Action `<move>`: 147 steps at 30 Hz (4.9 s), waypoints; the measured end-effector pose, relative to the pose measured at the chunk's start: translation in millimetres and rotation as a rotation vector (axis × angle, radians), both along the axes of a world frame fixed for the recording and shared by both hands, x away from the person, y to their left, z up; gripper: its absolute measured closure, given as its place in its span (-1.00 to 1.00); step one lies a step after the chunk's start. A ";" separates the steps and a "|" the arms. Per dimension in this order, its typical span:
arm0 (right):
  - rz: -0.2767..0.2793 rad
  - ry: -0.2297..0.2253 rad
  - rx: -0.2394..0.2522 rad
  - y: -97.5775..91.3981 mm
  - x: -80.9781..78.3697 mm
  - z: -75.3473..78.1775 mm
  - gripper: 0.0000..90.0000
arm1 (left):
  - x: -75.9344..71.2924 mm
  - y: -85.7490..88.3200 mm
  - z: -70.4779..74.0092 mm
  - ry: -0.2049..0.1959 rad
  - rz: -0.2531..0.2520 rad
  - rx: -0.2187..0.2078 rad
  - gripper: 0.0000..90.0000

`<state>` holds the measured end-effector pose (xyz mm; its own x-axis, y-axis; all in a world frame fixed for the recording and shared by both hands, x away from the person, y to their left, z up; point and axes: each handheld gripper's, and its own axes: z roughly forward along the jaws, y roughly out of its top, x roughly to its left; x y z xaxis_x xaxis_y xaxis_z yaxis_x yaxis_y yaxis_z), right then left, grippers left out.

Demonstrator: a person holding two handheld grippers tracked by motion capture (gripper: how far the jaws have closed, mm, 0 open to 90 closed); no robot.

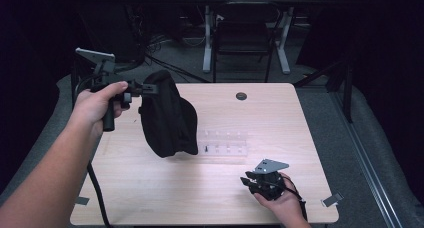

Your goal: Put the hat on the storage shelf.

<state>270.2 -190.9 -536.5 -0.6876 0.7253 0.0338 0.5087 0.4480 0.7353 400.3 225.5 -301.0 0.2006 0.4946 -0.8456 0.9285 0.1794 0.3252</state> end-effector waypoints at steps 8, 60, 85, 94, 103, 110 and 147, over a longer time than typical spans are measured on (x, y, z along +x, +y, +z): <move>-0.008 -0.003 0.009 -0.6 -0.7 0.1 0.56 | 5.1 -11.9 -2.5 0.008 -0.013 0.014 0.91; 0.116 -0.069 0.044 50.1 22.6 41.5 0.64 | 24.7 -71.0 -8.1 -0.026 -0.028 0.098 0.91; 0.184 -0.127 0.004 103.7 47.0 66.7 0.70 | 23.0 -85.0 -9.9 -0.036 -0.050 0.101 0.91; 0.188 -0.138 -0.037 109.6 47.8 68.3 0.78 | 23.0 -86.8 -9.5 -0.037 -0.050 0.101 0.91; 0.195 -0.163 -0.071 111.4 45.4 67.8 0.85 | 22.4 -89.0 -8.9 -0.041 -0.054 0.102 0.89; 0.200 -0.170 -0.095 111.2 43.8 67.7 0.87 | 20.3 -92.0 -7.4 -0.053 -0.062 0.104 0.82; 0.133 -0.094 -0.035 90.5 52.2 48.0 0.89 | 3.1 0.1 -42.3 -0.092 0.040 0.301 0.34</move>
<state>322.4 -100.4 -488.4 -0.7768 0.6270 -0.0588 0.3727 0.5330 0.7596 403.4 225.6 -343.3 0.2448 0.7288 -0.6394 0.8866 0.0986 0.4518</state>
